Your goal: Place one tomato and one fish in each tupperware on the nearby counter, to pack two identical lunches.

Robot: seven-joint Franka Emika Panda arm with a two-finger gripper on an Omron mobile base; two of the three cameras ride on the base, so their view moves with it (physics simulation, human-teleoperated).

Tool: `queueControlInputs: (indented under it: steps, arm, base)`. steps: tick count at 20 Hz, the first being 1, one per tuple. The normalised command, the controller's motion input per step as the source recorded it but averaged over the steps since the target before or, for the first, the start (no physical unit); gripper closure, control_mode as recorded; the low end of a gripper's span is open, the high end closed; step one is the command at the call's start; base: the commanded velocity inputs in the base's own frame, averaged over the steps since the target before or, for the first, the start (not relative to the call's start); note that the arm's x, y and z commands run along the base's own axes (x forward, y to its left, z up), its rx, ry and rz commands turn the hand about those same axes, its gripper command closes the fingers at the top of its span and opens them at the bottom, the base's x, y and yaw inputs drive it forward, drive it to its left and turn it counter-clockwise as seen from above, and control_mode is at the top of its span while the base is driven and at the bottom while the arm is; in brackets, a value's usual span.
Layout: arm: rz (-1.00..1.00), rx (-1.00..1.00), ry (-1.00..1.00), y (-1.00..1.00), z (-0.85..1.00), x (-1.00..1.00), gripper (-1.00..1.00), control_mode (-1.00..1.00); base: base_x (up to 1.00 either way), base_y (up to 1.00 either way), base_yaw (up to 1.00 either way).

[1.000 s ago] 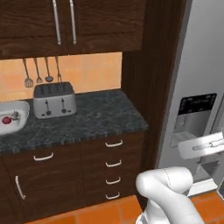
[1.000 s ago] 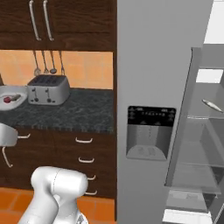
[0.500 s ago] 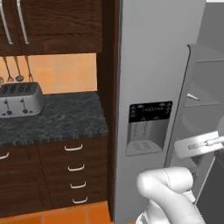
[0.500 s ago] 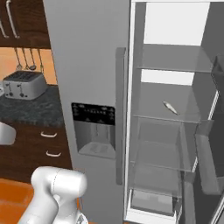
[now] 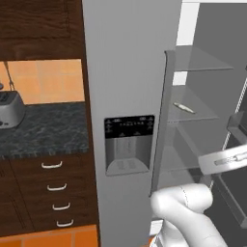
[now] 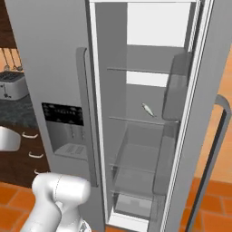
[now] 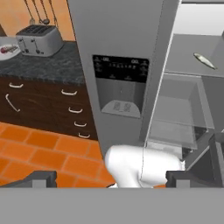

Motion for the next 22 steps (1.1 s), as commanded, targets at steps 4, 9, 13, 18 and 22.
queueControlInputs:
  steps: [4,9,13,18,22]
  arm:
    - [0.0,0.0,0.0,0.0,0.0,0.0,-1.0,1.0]
    - [-0.01,0.05,0.02,-0.18,-0.01,0.03,-1.0,-1.0]
    - [0.0,-0.09,0.01,-0.4,-0.4,0.55,-1.0,-1.0]
    - [0.0,0.0,0.02,-0.62,-0.38,1.0,-1.0,-1.0]
    - [0.0,0.01,-0.02,-0.67,-0.3,1.0,-1.0,-1.0]
  base:
    - [0.38,-0.53,0.0]
    - [0.16,-0.37,0.0]
    - [0.0,0.0,0.0]
    - [0.0,0.0,0.0]
    - [0.0,0.0,0.0]
